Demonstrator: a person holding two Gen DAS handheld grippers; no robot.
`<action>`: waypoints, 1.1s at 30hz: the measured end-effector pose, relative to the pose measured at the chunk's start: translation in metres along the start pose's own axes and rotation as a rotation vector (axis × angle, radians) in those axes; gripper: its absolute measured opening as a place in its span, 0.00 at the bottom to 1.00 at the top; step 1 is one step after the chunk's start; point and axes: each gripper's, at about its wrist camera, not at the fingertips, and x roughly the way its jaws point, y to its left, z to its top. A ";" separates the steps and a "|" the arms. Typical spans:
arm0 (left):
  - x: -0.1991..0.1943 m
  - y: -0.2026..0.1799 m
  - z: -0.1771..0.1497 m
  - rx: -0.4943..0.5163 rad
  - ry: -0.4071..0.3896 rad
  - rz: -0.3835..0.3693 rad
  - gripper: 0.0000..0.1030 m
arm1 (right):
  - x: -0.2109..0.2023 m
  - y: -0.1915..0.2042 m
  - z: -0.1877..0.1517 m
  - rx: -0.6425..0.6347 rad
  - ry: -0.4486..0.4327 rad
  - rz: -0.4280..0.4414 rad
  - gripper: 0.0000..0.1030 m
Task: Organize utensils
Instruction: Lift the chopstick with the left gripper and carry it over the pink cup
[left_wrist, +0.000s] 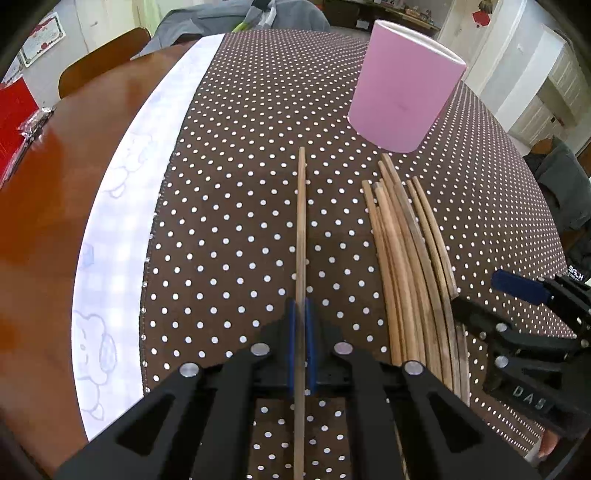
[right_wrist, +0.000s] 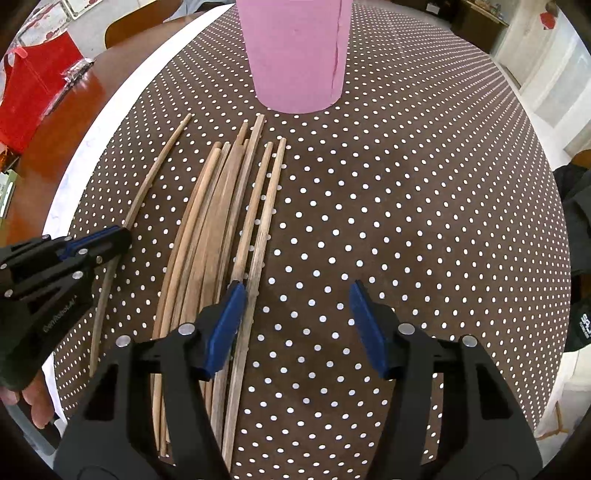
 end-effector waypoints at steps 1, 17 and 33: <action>0.000 0.000 0.000 0.002 0.001 0.003 0.06 | 0.004 0.003 0.002 -0.012 0.008 -0.013 0.56; -0.014 -0.015 0.007 -0.032 -0.098 -0.110 0.05 | 0.014 -0.014 0.011 0.005 -0.051 0.106 0.06; -0.102 -0.067 0.028 0.094 -0.577 -0.345 0.05 | -0.086 -0.094 0.014 0.064 -0.477 0.313 0.06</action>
